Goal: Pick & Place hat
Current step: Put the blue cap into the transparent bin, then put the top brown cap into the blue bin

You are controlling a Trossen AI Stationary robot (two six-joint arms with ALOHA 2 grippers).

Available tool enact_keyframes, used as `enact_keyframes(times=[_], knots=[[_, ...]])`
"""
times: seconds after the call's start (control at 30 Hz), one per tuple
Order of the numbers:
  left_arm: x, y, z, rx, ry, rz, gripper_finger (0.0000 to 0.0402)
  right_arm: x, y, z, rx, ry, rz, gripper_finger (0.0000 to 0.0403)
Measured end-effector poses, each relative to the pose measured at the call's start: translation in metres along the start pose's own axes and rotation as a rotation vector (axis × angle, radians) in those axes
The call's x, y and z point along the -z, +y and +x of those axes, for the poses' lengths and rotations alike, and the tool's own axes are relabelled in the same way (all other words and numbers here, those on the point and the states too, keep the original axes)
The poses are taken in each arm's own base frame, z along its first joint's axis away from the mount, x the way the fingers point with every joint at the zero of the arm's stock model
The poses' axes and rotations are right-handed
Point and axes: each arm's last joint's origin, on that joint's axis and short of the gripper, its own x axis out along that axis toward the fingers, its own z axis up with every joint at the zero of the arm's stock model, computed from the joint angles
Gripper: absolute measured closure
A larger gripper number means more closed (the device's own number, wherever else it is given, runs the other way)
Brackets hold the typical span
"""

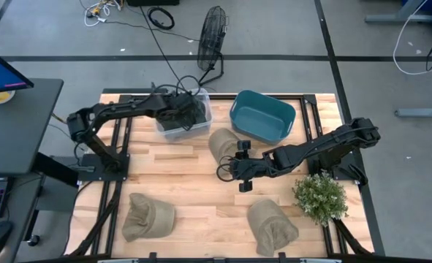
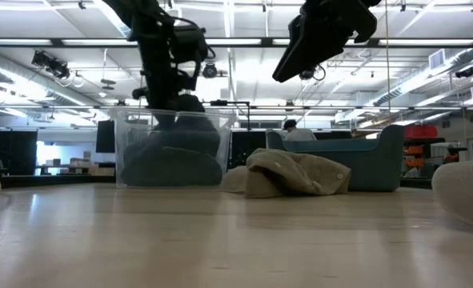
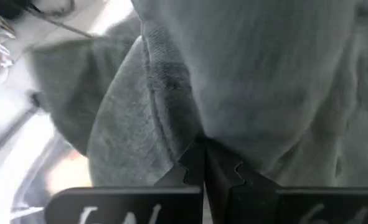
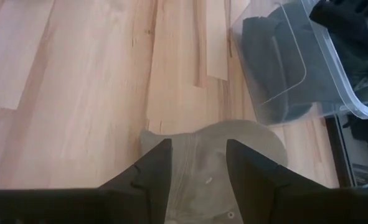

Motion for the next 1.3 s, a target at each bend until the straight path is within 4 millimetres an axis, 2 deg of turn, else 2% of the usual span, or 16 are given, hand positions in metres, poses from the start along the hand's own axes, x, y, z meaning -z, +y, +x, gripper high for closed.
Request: enact_keyframes(times=[0.13,0.23,0.33,0.43,0.63,0.8,0.9,1.07,1.3], knots=[[0.000,-0.005,0.013,0.034,0.049,0.026,0.0399,0.000,0.000,0.000,0.000,0.000,-0.001,0.0245],[0.000,-0.005,0.005,0.041,0.034,0.034,0.0399,0.000,0.000,0.000,-0.001,0.002,-0.005,0.0245],[0.002,-0.003,-0.017,0.060,0.011,0.048,0.0399,0.001,0.000,0.000,-0.011,0.009,-0.009,0.0245],[-0.003,0.004,-0.059,0.125,-0.097,0.029,0.0400,0.001,0.002,0.000,-0.066,0.008,-0.009,0.0245],[0.013,0.005,-0.115,0.225,-0.225,0.067,0.0394,0.000,0.003,0.000,-0.131,-0.004,0.030,0.0245],[0.033,-0.009,-0.144,0.304,-0.264,0.159,0.0375,0.001,0.001,0.002,-0.124,-0.003,-0.011,0.0245],[0.046,-0.023,-0.155,0.344,-0.265,0.225,0.0357,0.001,0.000,0.014,-0.113,0.004,-0.053,0.0245],[0.066,-0.043,-0.171,0.402,-0.278,0.341,0.0321,0.010,-0.007,0.048,-0.089,0.080,-0.193,0.0235],[0.084,-0.056,-0.188,0.412,-0.339,0.415,0.0277,0.024,-0.046,0.083,-0.021,0.142,-0.178,0.0191]])
